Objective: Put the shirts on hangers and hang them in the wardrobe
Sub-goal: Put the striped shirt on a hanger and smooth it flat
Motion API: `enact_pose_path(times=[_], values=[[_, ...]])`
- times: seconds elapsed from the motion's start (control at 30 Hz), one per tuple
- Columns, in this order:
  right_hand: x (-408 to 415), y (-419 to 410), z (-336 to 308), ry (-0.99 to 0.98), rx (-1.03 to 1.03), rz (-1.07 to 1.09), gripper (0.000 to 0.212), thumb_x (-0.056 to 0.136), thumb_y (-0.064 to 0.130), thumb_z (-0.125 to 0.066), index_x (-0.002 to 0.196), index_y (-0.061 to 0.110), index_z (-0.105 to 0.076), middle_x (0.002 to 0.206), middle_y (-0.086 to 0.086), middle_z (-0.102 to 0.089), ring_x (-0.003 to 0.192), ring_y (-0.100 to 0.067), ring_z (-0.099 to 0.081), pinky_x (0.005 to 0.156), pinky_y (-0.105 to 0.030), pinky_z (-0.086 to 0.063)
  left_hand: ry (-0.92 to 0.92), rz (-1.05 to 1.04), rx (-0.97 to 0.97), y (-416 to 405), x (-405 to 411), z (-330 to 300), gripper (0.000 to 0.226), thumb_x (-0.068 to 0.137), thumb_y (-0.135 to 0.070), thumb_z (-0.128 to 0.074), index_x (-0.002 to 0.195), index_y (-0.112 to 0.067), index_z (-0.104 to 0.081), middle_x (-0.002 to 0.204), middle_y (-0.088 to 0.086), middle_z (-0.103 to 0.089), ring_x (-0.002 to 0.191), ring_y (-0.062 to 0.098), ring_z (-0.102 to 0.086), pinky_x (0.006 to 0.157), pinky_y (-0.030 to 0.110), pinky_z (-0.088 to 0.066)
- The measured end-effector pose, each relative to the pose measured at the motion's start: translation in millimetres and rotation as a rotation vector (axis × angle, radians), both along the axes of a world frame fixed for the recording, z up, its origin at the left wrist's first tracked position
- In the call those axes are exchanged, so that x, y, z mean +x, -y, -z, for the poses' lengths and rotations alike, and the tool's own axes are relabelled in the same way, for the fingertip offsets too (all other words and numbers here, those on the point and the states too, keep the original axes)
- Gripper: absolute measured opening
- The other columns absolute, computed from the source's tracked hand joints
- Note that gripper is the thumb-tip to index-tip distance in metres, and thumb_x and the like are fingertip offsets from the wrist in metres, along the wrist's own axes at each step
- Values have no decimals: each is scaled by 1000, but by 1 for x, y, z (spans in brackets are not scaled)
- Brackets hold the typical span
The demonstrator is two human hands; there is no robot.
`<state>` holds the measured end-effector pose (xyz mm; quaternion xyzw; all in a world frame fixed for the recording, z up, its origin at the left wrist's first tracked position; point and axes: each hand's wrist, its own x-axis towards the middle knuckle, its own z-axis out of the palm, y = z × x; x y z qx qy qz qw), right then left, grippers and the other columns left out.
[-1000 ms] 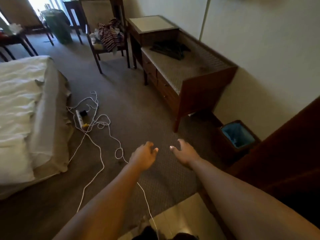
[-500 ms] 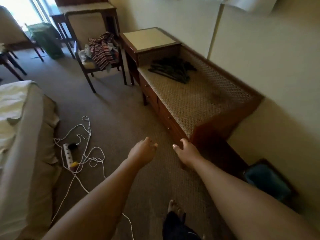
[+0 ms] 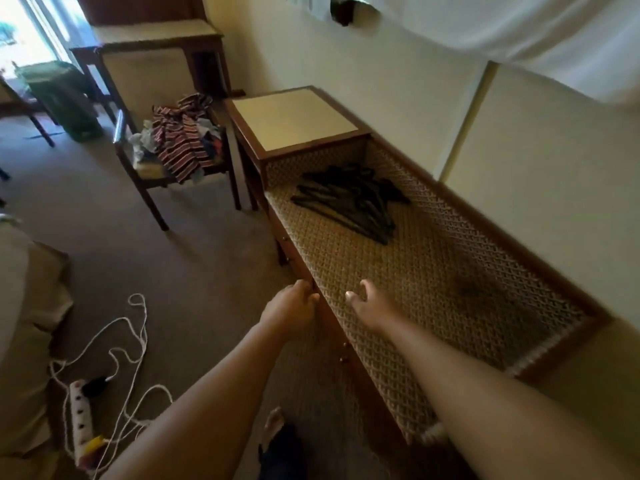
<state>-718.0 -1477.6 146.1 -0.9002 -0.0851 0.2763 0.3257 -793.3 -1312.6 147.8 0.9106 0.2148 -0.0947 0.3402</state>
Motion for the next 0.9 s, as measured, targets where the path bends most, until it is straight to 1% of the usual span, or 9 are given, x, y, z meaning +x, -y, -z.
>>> enact_pose_path(times=[0.17,0.3,0.37,0.43,0.57,0.67,0.7,0.83,0.9], values=[[109,-60,10,-19,-16,99,63,98,48,-42,152,21,-22,156,-10,-27,141,-30,-29,112,-42,-28,2,106,-49,-81,124,10,39,97,-39,-46,133,-24,-45,132,2,-54,116,20,-55,95,43,-50],[189,-95,16,11,-51,153,60,98,45,-42,150,18,-28,154,-11,-31,139,-30,-33,112,-41,-29,-31,177,18,-128,217,14,44,99,-37,-43,139,-18,-41,135,6,-52,119,24,-53,95,39,-48],[229,-106,22,38,-93,169,59,99,45,-42,149,15,-30,152,-12,-34,138,-31,-35,110,-40,-31,-40,198,23,-143,264,21,47,98,-36,-44,142,-19,-38,137,8,-50,121,26,-52,96,43,-48],[271,-117,34,46,-100,197,58,98,44,-43,148,15,-32,150,-12,-35,136,-31,-37,109,-40,-34,-36,230,29,-155,311,33,43,97,-33,-44,138,-19,-42,134,8,-53,117,27,-54,95,45,-49],[352,-133,81,38,-128,252,54,98,42,-46,143,15,-39,145,-12,-42,131,-30,-43,107,-42,-39,-32,235,87,-176,391,70,29,97,-30,-45,122,-18,-53,119,4,-58,105,24,-57,89,41,-50],[395,-136,124,31,-217,273,51,98,38,-47,142,14,-41,143,-12,-44,130,-29,-44,106,-42,-40,-73,293,145,-192,441,107,18,97,-27,-44,111,-19,-54,112,3,-56,101,22,-55,89,42,-50],[406,-136,138,31,-253,265,50,98,38,-47,142,14,-41,143,-12,-44,131,-29,-43,106,-42,-40,-83,315,173,-197,457,120,18,98,-24,-43,110,-19,-54,112,3,-55,102,22,-54,89,42,-49],[439,-142,184,35,-354,218,48,98,37,-46,141,16,-40,142,-9,-42,131,-27,-40,105,-40,-40,-124,399,289,-213,505,165,33,97,-22,-41,130,-19,-48,128,4,-51,115,24,-50,97,41,-44],[443,-144,200,56,-387,192,46,98,36,-48,139,16,-42,139,-8,-43,128,-26,-42,104,-38,-40,-158,467,336,-218,518,186,37,97,-23,-43,134,-19,-44,135,4,-46,123,24,-45,100,41,-41]])
